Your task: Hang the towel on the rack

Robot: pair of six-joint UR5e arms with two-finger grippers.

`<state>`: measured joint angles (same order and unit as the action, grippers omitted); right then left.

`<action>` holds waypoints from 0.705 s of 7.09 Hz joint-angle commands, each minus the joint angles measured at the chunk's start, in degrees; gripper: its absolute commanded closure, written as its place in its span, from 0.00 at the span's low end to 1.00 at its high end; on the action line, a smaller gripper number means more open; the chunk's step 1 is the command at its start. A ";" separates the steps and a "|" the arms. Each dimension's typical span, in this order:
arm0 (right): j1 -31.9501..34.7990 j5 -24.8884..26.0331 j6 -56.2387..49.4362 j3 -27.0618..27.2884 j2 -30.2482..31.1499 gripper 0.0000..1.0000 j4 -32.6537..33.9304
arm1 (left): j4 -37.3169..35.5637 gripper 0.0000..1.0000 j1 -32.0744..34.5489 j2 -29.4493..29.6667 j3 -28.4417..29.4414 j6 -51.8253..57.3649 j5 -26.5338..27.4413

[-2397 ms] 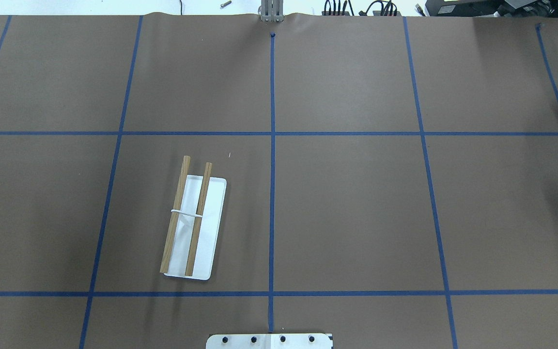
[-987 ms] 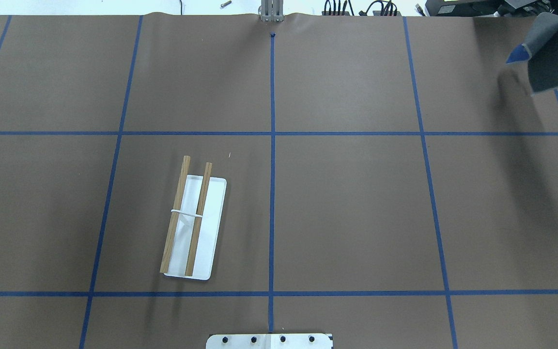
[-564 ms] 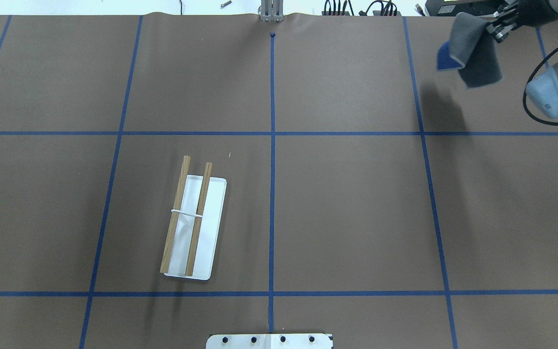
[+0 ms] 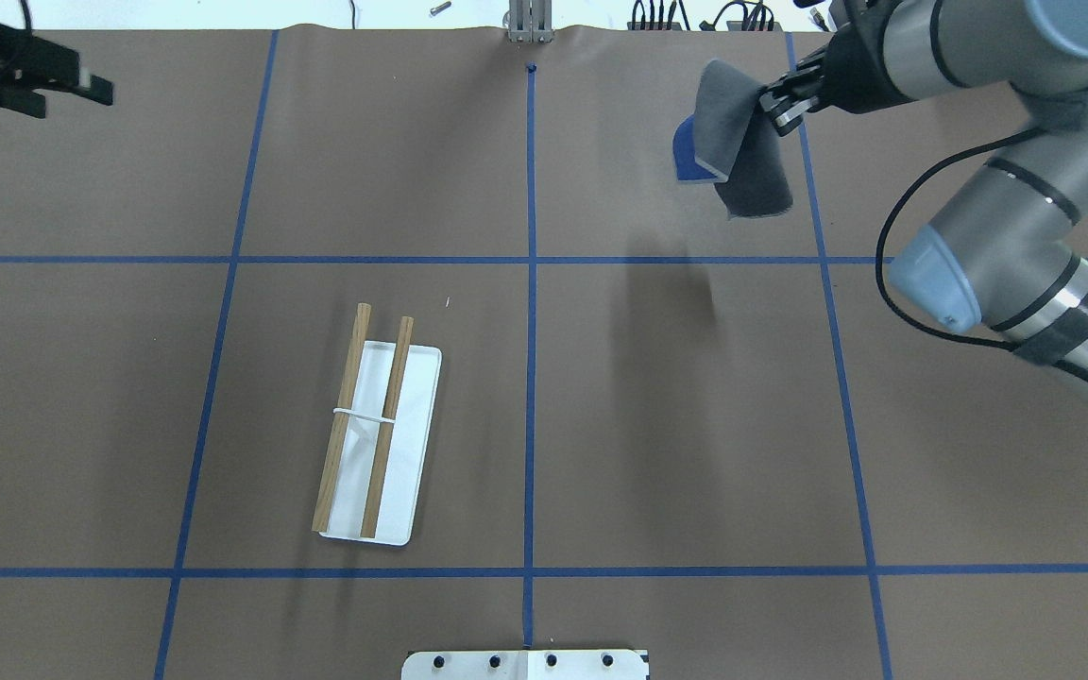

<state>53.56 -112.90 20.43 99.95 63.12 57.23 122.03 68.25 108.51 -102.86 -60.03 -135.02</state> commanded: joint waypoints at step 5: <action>-17.87 31.23 26.72 3.93 -7.30 1.00 0.69 | 3.13 0.02 -19.89 19.26 2.22 -62.07 22.23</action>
<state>37.60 -85.65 41.36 103.74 57.50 57.87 125.12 50.24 124.64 -101.37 -113.85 -116.81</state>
